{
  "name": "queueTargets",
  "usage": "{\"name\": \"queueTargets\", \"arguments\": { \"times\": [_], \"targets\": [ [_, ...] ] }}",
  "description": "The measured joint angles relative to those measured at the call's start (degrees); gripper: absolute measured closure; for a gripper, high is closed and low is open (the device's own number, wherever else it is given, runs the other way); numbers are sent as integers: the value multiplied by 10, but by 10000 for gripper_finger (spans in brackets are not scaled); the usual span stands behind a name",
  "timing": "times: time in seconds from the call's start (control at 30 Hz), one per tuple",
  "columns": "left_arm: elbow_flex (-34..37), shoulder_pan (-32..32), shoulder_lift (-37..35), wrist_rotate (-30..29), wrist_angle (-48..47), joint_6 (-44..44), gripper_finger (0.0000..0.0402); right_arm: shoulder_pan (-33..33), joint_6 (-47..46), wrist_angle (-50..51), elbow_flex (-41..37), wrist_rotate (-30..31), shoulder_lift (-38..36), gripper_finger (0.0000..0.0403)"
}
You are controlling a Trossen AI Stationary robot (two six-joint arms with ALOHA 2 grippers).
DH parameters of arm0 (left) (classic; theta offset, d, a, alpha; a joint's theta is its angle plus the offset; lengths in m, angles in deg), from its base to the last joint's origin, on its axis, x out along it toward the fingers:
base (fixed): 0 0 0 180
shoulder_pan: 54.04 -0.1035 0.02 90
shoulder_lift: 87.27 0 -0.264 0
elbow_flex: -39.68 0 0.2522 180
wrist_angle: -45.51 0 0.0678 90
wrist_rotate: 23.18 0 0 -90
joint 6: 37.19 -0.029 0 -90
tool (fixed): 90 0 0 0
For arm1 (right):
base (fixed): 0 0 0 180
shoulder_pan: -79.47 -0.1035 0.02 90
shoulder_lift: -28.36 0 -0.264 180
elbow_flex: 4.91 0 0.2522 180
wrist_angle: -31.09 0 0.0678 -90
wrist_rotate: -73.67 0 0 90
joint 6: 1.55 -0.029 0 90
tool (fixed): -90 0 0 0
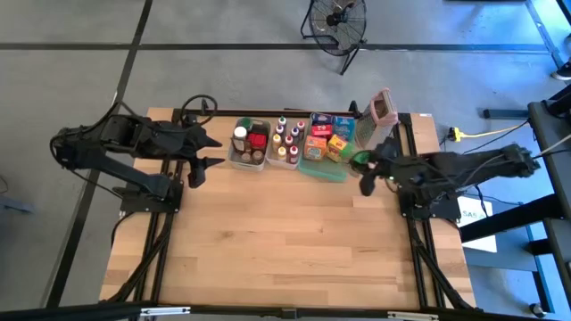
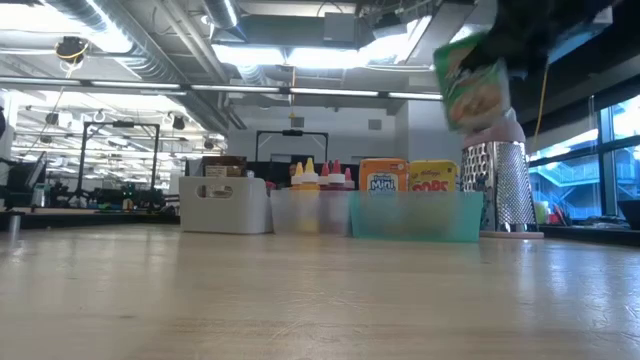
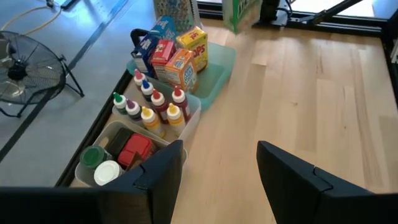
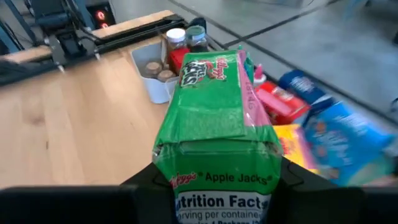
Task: Pick & Place Kitchen Items
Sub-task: Put the green cereal box into the green bin
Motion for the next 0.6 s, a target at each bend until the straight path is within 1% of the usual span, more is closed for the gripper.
{"name": "queueTargets", "arguments": {
  "times": [0.13, 0.23, 0.33, 0.47, 0.6],
  "targets": [
    [0, -21, 1, 18, 6, 0, 201, 72, 20, -145, -72, -71, 3, 272],
    [0, -32, 4, 30, 6, 1, 201, 114, 50, -210, -99, -109, 5, 273],
    [0, -35, 6, 48, 6, 14, 201, 152, 57, -217, -114, -138, 17, 273],
    [0, -33, 12, 70, 8, 61, 201, 191, 38, -225, -117, -194, 58, 273],
    [0, -25, 15, 79, 8, 75, 201, 201, 59, -271, -117, -200, 109, 273]
  ]
}}
